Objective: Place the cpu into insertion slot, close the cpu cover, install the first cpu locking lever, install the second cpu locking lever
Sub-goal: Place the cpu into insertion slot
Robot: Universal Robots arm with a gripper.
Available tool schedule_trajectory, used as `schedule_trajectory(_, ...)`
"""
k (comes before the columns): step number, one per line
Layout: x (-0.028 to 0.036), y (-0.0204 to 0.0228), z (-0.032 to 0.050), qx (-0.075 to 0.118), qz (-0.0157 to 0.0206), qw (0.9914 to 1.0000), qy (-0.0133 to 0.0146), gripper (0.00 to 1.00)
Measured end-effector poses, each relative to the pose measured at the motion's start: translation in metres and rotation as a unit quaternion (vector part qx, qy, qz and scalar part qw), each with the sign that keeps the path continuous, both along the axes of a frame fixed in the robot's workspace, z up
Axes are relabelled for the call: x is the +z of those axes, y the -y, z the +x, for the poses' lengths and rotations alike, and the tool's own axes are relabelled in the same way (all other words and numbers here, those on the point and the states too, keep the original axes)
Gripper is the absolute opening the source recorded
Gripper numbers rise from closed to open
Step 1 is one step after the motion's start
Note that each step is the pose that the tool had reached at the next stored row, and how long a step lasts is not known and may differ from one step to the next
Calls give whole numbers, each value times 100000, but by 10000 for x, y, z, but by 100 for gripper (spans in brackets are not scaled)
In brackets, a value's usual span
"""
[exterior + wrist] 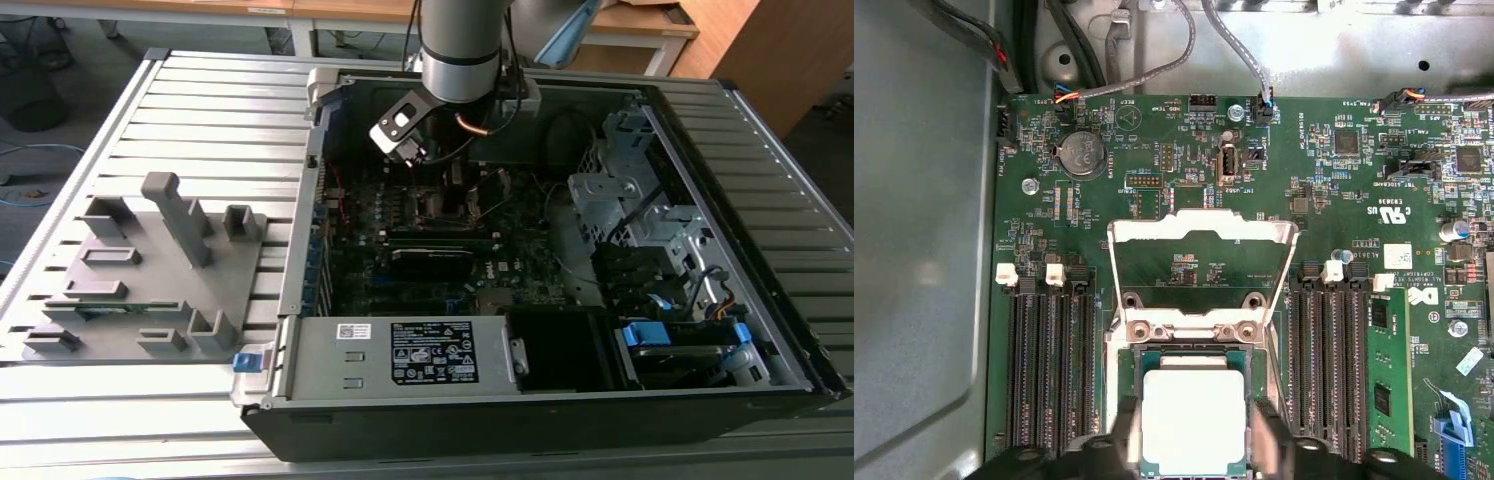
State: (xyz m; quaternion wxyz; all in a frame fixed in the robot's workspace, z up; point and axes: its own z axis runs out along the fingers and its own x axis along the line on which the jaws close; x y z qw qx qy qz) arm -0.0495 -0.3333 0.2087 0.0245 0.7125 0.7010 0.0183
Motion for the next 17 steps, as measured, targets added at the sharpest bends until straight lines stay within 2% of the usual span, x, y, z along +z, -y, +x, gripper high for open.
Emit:
schedule_trajectory(1,0,0,0,3,3,100000,0,53)
schedule_trajectory(2,0,0,0,3,2,100000,0,53)
schedule_trajectory(4,0,0,0,3,0,100000,-1,42)
schedule_trajectory(5,1,0,0,0,0,100000,-1,42)
schedule_trajectory(9,1,0,0,1,1,100000,1,18)
schedule_trajectory(10,1,0,0,0,1,100000,-1,18)
schedule_trajectory(11,1,0,0,0,0,100000,-2,12)
schedule_trajectory(17,5,0,0,1,1,100000,1,11)
